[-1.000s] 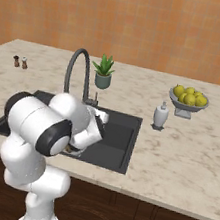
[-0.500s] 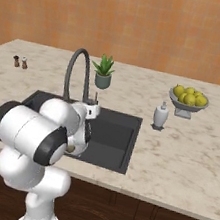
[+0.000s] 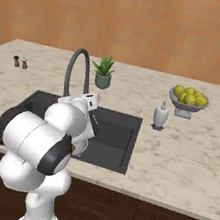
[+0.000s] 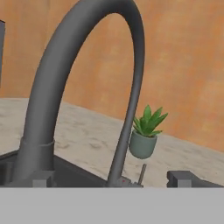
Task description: Put the colander in the sink, put the kiwi in the colander, and turn on the sink faucet and pour water over the colander.
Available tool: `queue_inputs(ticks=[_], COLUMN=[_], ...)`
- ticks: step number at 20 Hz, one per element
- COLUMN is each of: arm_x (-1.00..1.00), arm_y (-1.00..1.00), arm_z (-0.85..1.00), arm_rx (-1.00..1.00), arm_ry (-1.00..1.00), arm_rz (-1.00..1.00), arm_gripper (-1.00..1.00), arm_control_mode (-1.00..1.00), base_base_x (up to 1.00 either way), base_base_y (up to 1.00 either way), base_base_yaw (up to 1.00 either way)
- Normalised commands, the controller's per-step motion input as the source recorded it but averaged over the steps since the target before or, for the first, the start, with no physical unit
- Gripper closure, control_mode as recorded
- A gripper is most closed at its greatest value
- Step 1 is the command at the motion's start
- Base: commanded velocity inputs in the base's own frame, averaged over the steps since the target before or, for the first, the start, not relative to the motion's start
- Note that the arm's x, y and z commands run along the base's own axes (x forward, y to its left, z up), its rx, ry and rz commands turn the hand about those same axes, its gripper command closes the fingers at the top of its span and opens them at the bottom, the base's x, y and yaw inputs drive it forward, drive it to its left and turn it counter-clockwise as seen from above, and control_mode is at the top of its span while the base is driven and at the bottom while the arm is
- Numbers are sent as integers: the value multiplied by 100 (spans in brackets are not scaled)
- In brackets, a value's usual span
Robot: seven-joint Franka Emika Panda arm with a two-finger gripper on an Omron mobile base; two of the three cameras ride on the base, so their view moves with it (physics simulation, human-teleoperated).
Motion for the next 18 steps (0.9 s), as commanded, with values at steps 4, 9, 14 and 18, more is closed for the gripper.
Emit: queue_inputs(ticks=[4,9,14,18], arm_x=[0,20,70,59], arm_y=[-72,-24,0,-2], arm_z=[47,0,-1,-34], arm_rx=[-12,-3,0,0], arm_ry=[0,0,1,2], arm_rz=[15,2,0,0], arm_gripper=[-100,-100,-100,-100], arm_control_mode=[-100,-100,-100,-100], base_base_x=[0,0,0,0], base_base_y=[0,0,0,0], base_base_yaw=[0,0,0,0])
